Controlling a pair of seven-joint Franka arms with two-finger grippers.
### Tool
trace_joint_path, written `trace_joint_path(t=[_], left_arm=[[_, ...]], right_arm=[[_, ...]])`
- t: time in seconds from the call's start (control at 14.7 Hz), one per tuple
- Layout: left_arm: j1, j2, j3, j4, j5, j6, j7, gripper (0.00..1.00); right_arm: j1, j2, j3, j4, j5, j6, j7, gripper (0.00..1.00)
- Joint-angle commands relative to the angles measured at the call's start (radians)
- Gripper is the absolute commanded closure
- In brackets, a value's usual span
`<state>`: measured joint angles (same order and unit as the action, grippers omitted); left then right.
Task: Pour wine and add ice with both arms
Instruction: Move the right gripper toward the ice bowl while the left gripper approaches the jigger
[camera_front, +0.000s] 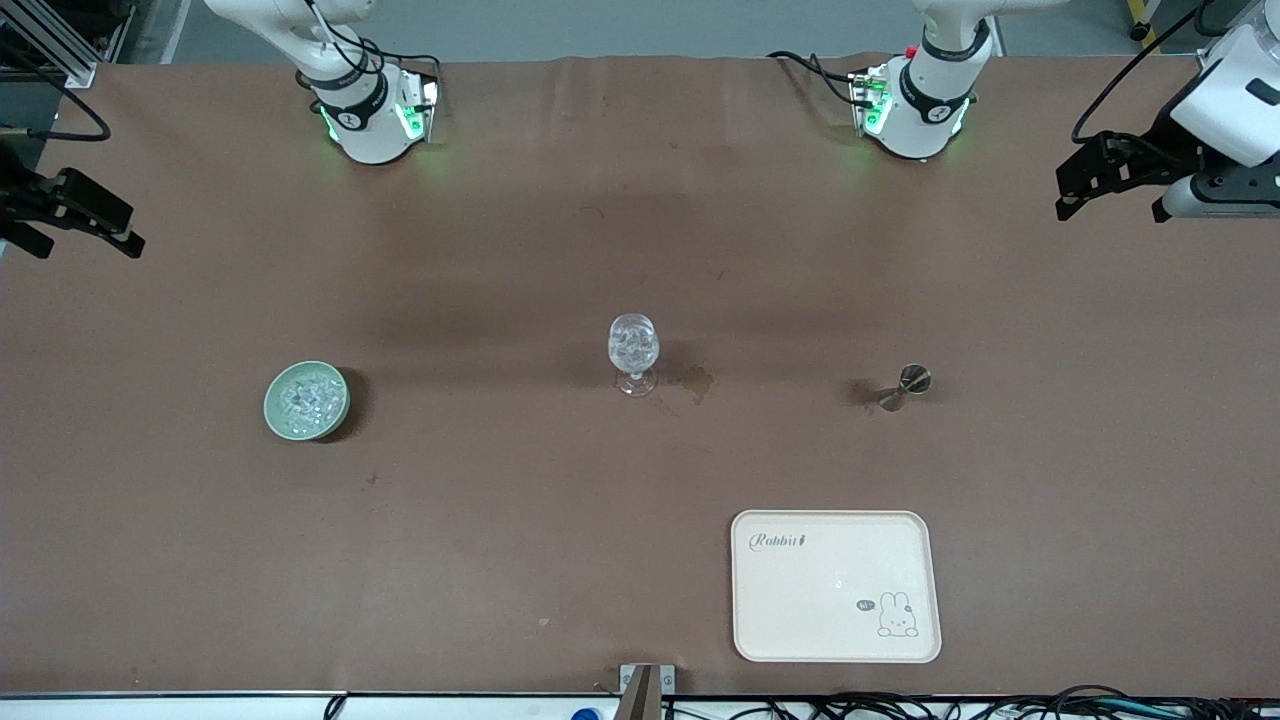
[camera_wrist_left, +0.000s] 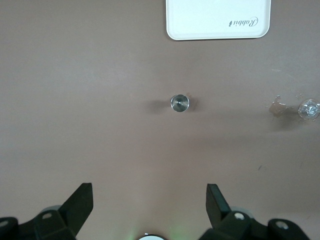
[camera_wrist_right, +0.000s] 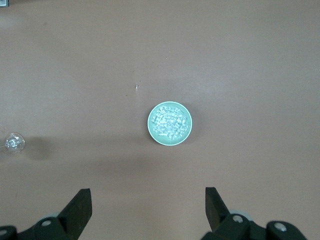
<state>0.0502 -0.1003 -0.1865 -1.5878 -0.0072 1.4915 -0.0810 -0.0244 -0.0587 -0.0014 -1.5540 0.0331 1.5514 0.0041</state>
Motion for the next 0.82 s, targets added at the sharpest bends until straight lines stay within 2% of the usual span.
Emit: trace_joint_path(t=[0.0,0.2,0.41,0.75], left_arm=[[0.007,0.008,0.004,0.025,-0.014,-0.019,0.018,0.00],[0.007,0.020,0.007,0.040,0.000,-0.019,0.009,0.00],[0.023,0.076,0.056,0.043,-0.007,-0.013,0.018,0.00],[0.051,0.200,0.062,0.042,-0.023,0.043,-0.032,0.00]], right_arm=[[0.006,0.011,-0.002,-0.001,-0.010,0.007,-0.006,0.00],[0.006,0.039,-0.002,0.008,-0.010,0.009,-0.006,0.00],[0.006,0.051,-0.002,0.014,-0.010,0.010,-0.006,0.00],[0.009,0.060,-0.002,0.012,-0.010,0.022,-0.006,0.00]])
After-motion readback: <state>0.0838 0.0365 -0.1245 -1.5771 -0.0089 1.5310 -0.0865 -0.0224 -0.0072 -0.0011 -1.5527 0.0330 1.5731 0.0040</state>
